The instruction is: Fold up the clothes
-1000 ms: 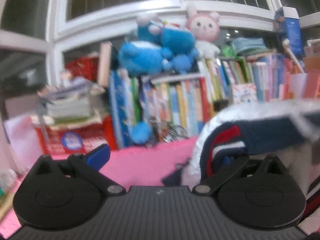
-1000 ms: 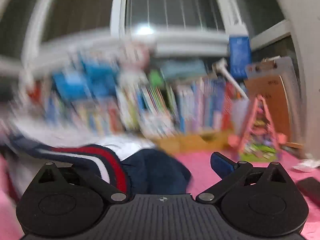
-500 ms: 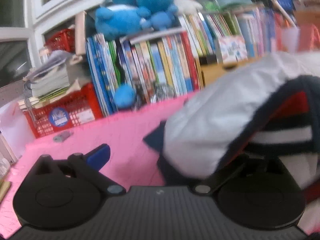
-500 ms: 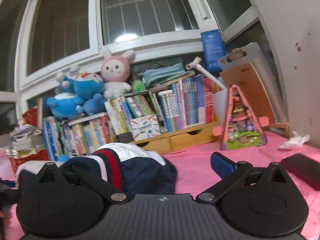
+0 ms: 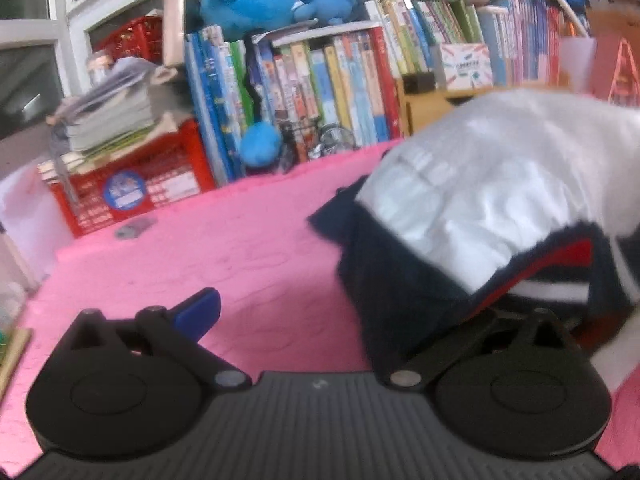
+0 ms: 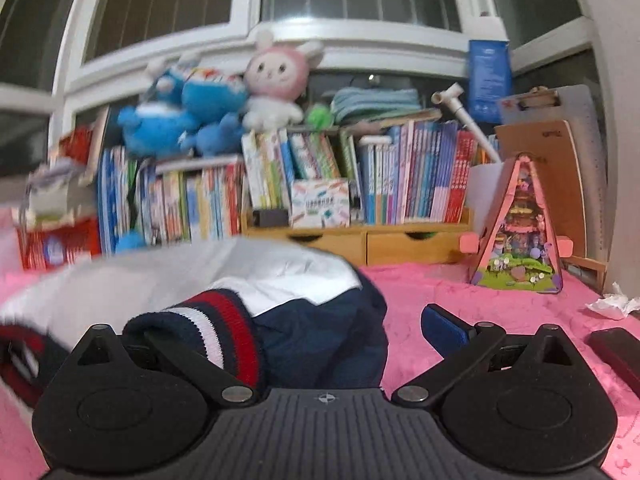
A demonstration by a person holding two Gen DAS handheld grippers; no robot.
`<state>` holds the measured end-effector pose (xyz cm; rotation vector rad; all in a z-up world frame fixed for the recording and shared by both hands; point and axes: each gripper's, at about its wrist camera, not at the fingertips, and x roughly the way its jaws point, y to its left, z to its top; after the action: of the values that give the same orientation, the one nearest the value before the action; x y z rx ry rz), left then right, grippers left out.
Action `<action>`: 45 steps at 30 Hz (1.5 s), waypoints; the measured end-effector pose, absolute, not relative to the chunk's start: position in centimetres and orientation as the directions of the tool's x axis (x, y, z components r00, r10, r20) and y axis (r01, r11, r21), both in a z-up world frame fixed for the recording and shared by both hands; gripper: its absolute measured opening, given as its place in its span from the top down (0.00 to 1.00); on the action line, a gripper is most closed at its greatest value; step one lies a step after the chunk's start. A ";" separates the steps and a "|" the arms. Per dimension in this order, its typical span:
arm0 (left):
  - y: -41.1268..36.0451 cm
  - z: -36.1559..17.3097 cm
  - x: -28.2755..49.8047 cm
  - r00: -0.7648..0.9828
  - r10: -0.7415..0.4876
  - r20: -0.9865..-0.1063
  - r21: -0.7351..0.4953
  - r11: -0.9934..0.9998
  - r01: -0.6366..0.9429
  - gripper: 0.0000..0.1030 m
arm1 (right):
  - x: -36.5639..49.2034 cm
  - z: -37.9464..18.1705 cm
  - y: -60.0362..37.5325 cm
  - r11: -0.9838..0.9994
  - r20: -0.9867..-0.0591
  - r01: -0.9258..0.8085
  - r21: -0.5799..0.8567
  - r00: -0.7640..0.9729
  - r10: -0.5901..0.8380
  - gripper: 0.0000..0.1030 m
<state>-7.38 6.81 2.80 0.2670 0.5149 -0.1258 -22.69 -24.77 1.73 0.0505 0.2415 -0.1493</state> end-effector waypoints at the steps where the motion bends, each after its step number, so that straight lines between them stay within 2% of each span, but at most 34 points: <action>1: 6.2 2.4 -6.9 0.861 -0.053 -0.506 0.219 0.958 0.187 0.00 | -22.6 1.5 -24.7 0.988 -0.257 0.154 0.024 0.956 -0.143 0.00; 4: 4.9 1.2 -5.5 0.843 -0.057 -0.535 0.200 0.961 0.192 0.00 | -22.6 1.0 -24.7 0.984 -0.284 0.177 0.006 0.944 -0.169 0.00; 5: 5.0 1.0 -5.3 0.827 -0.071 -0.557 0.179 0.963 0.203 0.03 | -22.6 1.0 -24.8 0.982 -0.285 0.187 0.004 0.942 -0.178 0.00; 6: 5.1 0.9 -5.1 0.808 -0.093 -0.582 0.155 0.963 0.222 0.06 | -22.6 0.9 -24.9 0.981 -0.287 0.196 0.004 0.939 -0.187 0.00; 9: 6.5 0.8 -5.8 0.739 -0.171 -0.652 0.118 0.939 0.322 0.06 | -22.4 0.5 -25.6 0.977 -0.299 0.214 0.011 0.933 -0.202 0.00; 12: 8.5 1.4 -7.2 0.749 -0.109 -0.653 0.185 0.937 0.298 0.04 | -22.3 0.2 -26.2 0.972 -0.311 0.233 0.017 0.925 -0.216 0.00; 17: 10.9 4.3 -9.8 0.769 -0.112 -0.630 0.192 0.936 0.294 0.04 | -22.0 -0.5 -27.2 0.965 -0.332 0.259 0.026 0.913 -0.236 0.00; 18: 11.2 5.0 -10.5 0.768 -0.165 -0.618 0.164 0.929 0.331 0.04 | -21.9 -0.7 -27.0 0.967 -0.335 0.254 0.020 0.913 -0.233 0.00; 20: 12.1 6.8 -11.7 0.741 -0.354 -0.571 0.027 0.894 0.448 0.04 | -21.7 -0.8 -26.9 0.965 -0.335 0.260 0.009 0.910 -0.242 0.00; 22: 13.4 8.1 -12.6 0.709 -0.501 -0.496 -0.107 0.845 0.524 0.00 | -21.9 -0.7 -27.2 0.965 -0.334 0.264 0.008 0.910 -0.246 0.00; 23: 13.6 8.3 -12.7 0.731 -0.484 -0.481 -0.094 0.858 0.505 0.00 | -22.1 -0.6 -27.4 0.966 -0.336 0.260 0.005 0.910 -0.243 0.00; 25: 13.5 8.1 -12.7 0.800 -0.365 -0.476 0.014 0.907 0.422 0.00 | -22.8 -0.3 -28.0 0.968 -0.337 0.252 -0.009 0.910 -0.241 0.00; 27: 13.1 7.0 -12.4 0.822 -0.300 -0.484 0.083 0.919 0.384 0.00 | -24.0 -0.1 -28.7 0.971 -0.336 0.241 -0.001 0.914 -0.227 0.00; 29: 11.8 6.2 -12.4 0.802 -0.320 -0.504 0.085 0.906 0.415 0.00 | -25.2 0.2 -29.7 0.973 -0.337 0.229 0.039 0.919 -0.203 0.00; 35: 8.5 4.9 -13.2 0.813 -0.368 -0.452 0.158 0.863 0.479 0.00 | -27.1 -0.2 -34.9 0.863 -0.343 0.214 0.458 0.938 -0.050 0.00; 36: 8.6 5.0 -13.0 0.818 -0.373 -0.438 0.143 0.869 0.473 0.00 | -27.2 -0.2 -35.3 0.851 -0.348 0.220 0.477 0.936 -0.047 0.00; 38: 8.9 5.3 -12.5 0.837 -0.365 -0.409 0.124 0.886 0.447 0.00 | -27.0 0.0 -33.6 0.919 -0.389 0.276 0.283 0.908 -0.153 0.00; 39: 9.3 5.4 -12.2 0.851 -0.346 -0.396 0.122 0.898 0.423 0.00 | -27.0 0.2 -32.0 0.950 -0.382 0.280 0.137 0.900 -0.211 0.00; 41: 10.1 5.5 -11.2 0.872 -0.307 -0.380 0.104 0.923 0.370 0.00 | -27.4 0.4 -29.3 0.978 -0.351 0.203 -0.038 0.914 -0.203 0.00; 42: 10.7 5.6 -10.3 0.879 -0.293 -0.375 0.075 0.936 0.344 0.00 | -27.9 0.6 -28.5 0.987 -0.339 0.145 -0.067 0.927 -0.159 0.00; 45: 12.1 5.3 -7.6 0.883 -0.246 -0.399 0.015 0.962 0.274 0.00 | -29.7 2.1 -28.8 0.994 -0.298 -0.064 0.087 0.951 0.088 0.00</action>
<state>-7.61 12.08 5.25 0.0719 0.4057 -0.2708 -29.70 -28.79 2.09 0.0769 0.3059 0.0774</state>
